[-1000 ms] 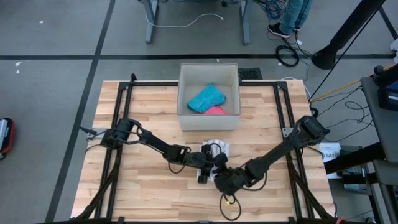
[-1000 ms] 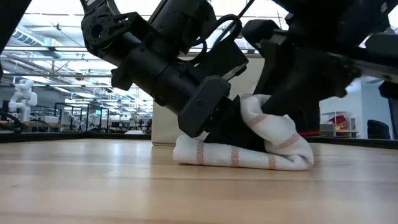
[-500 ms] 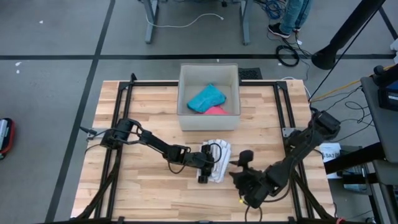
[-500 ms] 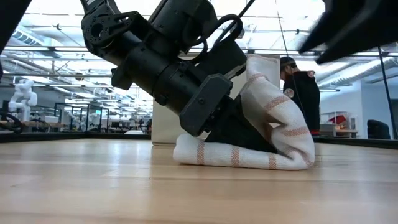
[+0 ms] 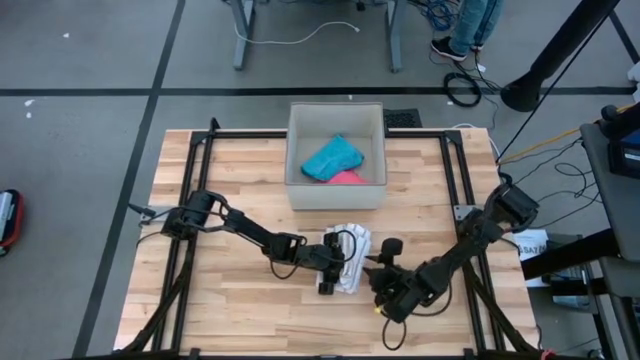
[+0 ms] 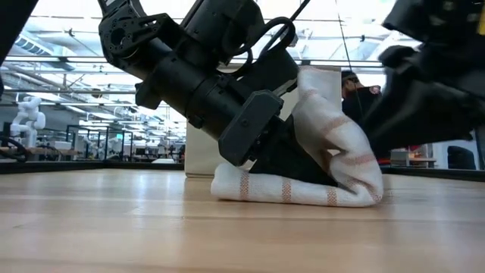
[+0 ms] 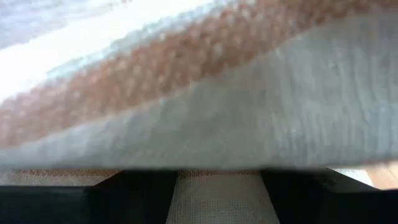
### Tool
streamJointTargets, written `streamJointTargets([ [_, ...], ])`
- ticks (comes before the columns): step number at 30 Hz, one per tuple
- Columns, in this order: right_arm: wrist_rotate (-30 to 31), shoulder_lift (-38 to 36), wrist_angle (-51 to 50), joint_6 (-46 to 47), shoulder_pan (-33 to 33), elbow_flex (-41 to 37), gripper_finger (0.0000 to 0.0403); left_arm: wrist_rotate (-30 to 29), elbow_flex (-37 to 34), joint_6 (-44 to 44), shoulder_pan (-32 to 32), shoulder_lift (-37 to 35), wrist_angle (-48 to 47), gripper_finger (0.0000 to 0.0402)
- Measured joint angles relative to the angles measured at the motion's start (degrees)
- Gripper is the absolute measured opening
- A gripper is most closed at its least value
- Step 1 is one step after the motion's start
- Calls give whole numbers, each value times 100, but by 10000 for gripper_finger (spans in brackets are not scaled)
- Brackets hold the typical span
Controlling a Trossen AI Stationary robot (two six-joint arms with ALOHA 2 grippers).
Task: Fold towel
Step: Fold the white towel
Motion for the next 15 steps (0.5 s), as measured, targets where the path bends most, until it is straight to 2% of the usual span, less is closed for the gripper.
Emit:
streamJointTargets([
  [6,82,-7,1160,-1161,-238,-92,144,-379,-20,526,-171,-272,-338,227],
  [15,-74,-7,1181,-1354,-352,-94,141,-1867,-11,1439,-627,-1203,-1466,227],
])
